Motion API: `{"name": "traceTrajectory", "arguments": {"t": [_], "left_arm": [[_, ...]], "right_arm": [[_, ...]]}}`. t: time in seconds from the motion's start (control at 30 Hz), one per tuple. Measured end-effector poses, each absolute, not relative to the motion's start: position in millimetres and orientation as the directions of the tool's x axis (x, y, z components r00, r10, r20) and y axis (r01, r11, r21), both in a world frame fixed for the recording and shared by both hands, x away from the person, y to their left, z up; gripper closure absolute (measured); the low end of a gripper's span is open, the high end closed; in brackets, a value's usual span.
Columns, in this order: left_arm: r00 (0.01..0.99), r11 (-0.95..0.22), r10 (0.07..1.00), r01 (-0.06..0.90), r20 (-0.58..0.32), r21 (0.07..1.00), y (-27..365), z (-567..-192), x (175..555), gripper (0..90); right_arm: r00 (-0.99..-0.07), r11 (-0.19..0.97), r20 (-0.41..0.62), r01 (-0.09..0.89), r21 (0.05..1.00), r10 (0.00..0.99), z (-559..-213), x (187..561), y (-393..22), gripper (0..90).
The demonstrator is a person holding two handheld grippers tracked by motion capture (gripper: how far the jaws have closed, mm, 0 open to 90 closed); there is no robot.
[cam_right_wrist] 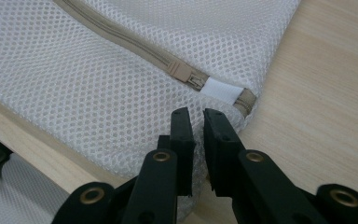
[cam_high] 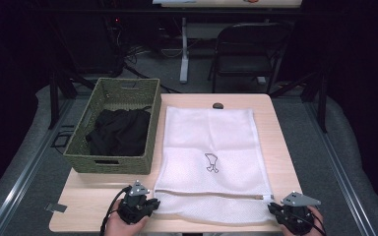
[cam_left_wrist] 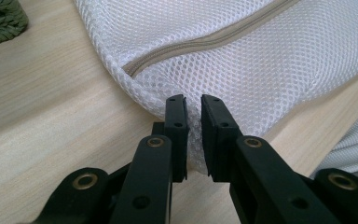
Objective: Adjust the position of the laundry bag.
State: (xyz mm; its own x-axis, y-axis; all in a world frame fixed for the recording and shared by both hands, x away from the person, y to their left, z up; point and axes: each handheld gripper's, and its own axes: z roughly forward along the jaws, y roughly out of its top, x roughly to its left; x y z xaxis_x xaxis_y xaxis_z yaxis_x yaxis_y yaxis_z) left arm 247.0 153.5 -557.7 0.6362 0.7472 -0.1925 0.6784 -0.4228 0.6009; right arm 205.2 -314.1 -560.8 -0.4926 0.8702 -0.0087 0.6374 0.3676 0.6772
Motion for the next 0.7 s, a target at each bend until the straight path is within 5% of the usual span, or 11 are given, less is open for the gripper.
{"name": "traceTrajectory", "arguments": {"t": [0.23,0.7], "left_arm": [[0.629,-0.412,0.750,0.685,-0.203,0.601,154.5,-558.7,247.9,74.3],[0.601,-0.336,0.763,0.683,-0.238,0.649,162.1,-556.6,251.7,49.9]], "right_arm": [[-0.493,0.364,0.002,0.645,0.672,0.870,-562.4,206.6,-314.3,78.2],[-0.442,0.302,0.012,0.632,0.714,0.897,-562.6,207.7,-318.1,49.4]]}}
